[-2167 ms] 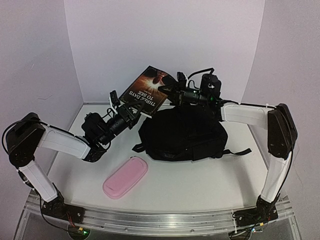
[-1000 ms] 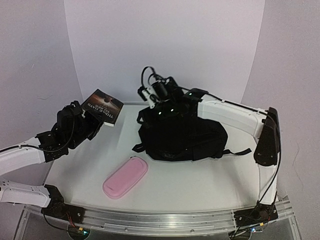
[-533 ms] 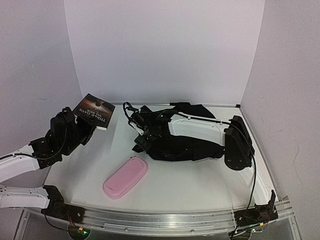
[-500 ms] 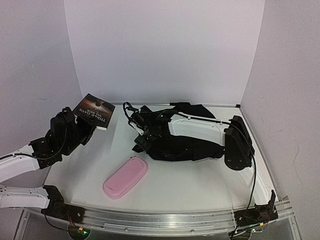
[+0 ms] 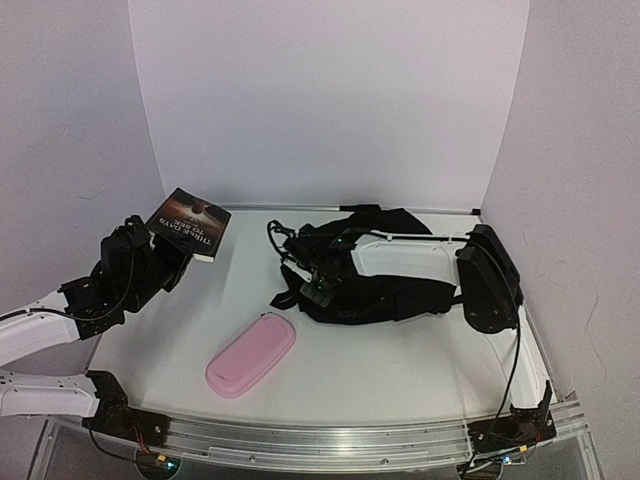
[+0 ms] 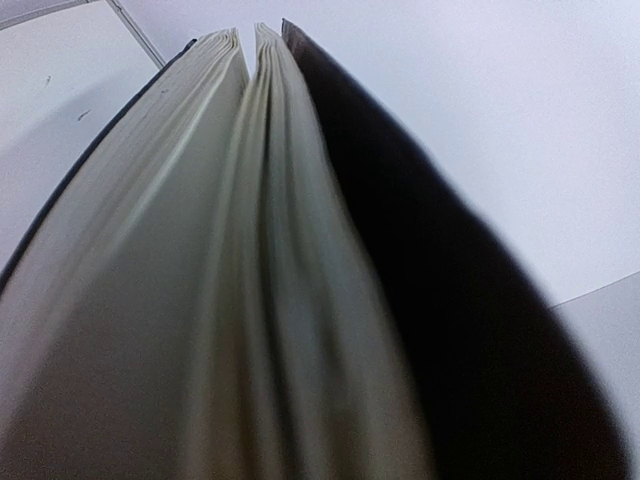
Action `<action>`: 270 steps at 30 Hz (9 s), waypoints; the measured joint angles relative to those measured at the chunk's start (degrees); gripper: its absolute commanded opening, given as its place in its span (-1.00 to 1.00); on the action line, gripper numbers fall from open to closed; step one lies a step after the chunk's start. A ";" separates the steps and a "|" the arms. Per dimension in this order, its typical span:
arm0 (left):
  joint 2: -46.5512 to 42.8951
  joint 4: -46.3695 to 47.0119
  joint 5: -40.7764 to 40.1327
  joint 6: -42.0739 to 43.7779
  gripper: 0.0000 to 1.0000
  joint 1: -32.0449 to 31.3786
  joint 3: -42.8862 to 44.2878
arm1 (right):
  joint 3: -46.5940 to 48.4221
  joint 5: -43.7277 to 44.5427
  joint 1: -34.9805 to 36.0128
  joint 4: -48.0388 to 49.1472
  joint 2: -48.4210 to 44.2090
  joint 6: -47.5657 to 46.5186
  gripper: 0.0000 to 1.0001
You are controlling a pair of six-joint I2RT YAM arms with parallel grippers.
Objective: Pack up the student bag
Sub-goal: Place the book in the student bag, then zip the student bag at the center of the board.
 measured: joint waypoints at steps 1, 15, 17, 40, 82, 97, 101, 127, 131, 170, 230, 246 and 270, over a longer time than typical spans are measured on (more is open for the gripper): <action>0.54 0.37 0.38 0.09 -1.00 0.08 0.00 | -1.40 -0.32 -0.51 -0.47 -1.78 -0.23 -0.84; 14.17 5.00 17.08 3.82 -1.00 2.84 1.51 | -7.55 -10.64 -6.21 -1.36 -19.09 0.40 -1.00; 16.53 6.02 20.37 4.56 -1.00 2.84 2.42 | -7.53 -13.86 -7.66 -1.40 -20.00 1.41 -1.00; 25.82 28.91 45.49 1.41 -1.00 2.07 0.58 | 0.35 -27.19 -15.80 -4.48 -22.56 8.47 -1.00; 45.44 35.64 51.88 -0.89 -0.99 -4.04 14.79 | -0.01 -38.05 -16.94 -5.81 -26.40 10.34 -1.00; 61.32 32.10 49.25 -1.64 -0.99 -3.28 30.75 | -2.36 -40.07 -16.94 -5.54 -28.14 10.14 -1.00; 65.93 30.20 49.19 -2.66 -0.80 -3.28 36.75 | -2.58 -40.27 -16.94 -5.35 -28.14 10.14 -1.00; 59.20 14.31 39.77 -4.10 -0.98 -3.28 34.01 | -3.11 -40.71 -16.92 -5.14 -28.14 10.16 -1.00; 59.26 14.85 40.23 -4.08 -1.00 -3.28 34.20 | -3.34 -41.59 -16.93 -5.05 -28.14 10.18 -1.00; 74.10 6.80 47.96 4.70 0.05 -0.92 53.13 | -6.02 -46.64 -16.94 -3.88 -27.96 11.38 -1.00; 38.19 5.57 44.61 22.32 0.76 -0.92 17.93 | -5.89 -53.70 -15.85 -2.45 -19.46 15.20 0.76; 34.14 -3.74 45.61 33.04 0.72 -1.87 20.16 | -14.83 -50.27 -22.60 -3.16 -37.48 11.01 0.96; 45.44 -18.18 48.91 42.71 0.70 -7.89 29.68 | -31.80 -50.14 -33.95 -7.24 -40.74 6.79 0.81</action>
